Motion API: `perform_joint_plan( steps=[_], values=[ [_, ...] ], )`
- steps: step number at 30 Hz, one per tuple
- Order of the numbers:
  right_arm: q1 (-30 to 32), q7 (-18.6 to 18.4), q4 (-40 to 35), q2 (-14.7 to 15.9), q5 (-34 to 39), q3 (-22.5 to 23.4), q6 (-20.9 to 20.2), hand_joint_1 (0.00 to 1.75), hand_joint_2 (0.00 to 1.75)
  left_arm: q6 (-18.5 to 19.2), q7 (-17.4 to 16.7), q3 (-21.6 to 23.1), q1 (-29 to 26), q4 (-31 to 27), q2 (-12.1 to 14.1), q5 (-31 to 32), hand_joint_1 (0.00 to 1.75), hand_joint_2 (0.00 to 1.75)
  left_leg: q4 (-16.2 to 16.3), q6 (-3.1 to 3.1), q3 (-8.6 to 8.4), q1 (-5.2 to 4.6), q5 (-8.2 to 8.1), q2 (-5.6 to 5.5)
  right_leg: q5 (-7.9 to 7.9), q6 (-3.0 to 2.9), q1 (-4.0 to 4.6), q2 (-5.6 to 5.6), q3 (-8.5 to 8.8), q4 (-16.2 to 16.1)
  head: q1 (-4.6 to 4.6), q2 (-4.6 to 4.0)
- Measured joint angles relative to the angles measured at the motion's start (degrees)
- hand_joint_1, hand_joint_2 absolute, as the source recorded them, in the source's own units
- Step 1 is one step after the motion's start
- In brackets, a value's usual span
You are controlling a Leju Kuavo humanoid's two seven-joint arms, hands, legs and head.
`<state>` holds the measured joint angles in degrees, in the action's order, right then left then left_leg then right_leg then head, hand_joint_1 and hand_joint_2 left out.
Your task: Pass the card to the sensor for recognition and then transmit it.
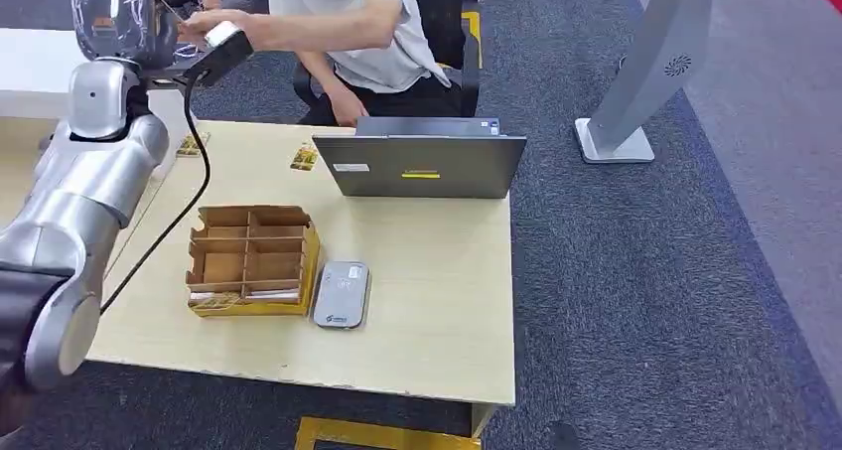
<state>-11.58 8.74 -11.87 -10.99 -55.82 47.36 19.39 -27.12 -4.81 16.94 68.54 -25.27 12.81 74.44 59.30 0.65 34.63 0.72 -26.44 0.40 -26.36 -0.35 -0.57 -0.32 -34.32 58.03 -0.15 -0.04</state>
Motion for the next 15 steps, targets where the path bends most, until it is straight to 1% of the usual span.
perform_joint_plan(
  steps=[5,15],
  values=[
    [0.00,-0.02,0.04,0.00,0.09,0.00,0.00,0.00,1.75,-0.57,0.24,0.00,1.00,0.50,-0.15,-0.09,0.00,1.75,0.00,0.00,-0.01,-0.01,0.00,0.00,0.00,0.00,0.00,0.00,0.01,0.00,0.00,0.00],
    [-0.02,-0.07,0.04,0.00,0.07,0.00,0.00,0.00,1.75,-0.94,1.09,0.00,1.01,0.55,-0.24,-0.24,0.00,1.75,0.00,0.00,-0.01,-0.01,0.00,-0.02,0.00,0.00,0.00,-0.01,0.02,0.00,0.00,0.00]
  ],
)
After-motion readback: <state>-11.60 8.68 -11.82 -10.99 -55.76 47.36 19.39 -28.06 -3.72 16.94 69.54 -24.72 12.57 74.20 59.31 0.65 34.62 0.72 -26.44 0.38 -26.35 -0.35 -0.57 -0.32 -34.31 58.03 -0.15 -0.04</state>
